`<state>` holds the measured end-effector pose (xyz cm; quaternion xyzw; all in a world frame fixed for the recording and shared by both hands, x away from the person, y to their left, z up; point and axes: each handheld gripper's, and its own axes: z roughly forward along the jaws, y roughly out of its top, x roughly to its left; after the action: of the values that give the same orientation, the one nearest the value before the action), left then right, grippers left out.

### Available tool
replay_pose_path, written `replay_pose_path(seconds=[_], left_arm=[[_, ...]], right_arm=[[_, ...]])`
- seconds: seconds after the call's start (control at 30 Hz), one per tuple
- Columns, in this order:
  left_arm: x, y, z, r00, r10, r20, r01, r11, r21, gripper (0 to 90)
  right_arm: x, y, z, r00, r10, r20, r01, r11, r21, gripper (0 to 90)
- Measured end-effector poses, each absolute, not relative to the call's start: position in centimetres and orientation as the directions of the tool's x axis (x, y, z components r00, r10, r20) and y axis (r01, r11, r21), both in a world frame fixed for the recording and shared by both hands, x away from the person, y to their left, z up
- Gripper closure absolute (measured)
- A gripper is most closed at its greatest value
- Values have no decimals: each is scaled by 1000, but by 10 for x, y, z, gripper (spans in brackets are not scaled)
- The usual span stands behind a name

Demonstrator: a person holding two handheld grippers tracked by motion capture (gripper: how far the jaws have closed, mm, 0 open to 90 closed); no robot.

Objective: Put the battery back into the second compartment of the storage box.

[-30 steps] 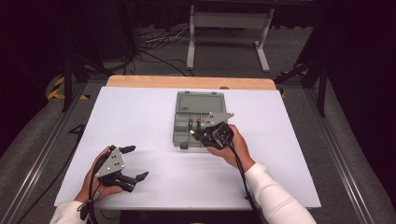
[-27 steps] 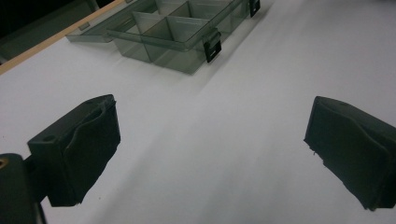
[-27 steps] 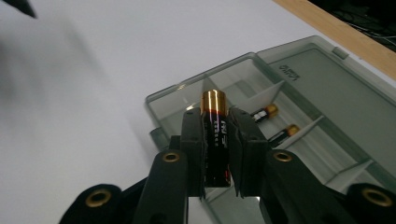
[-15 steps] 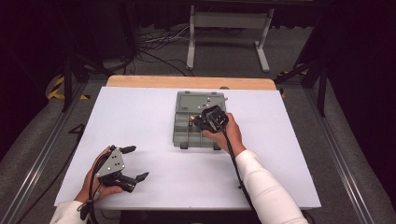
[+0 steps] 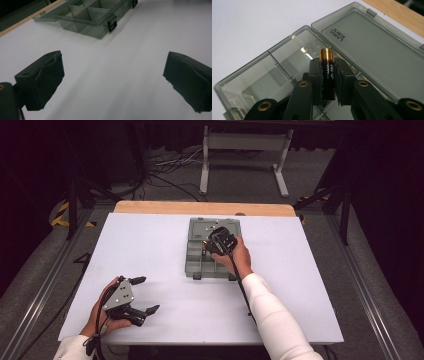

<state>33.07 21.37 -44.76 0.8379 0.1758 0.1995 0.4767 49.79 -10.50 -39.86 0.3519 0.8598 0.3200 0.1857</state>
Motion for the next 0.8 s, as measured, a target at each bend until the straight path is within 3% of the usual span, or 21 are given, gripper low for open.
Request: replay_pose_path(seconds=[0.8], left_arm=[[331, 214, -448, 858, 486, 166, 105, -482, 870, 34]], right_arm=[[506, -101, -410, -657, 749, -91, 520, 537, 664, 775]])
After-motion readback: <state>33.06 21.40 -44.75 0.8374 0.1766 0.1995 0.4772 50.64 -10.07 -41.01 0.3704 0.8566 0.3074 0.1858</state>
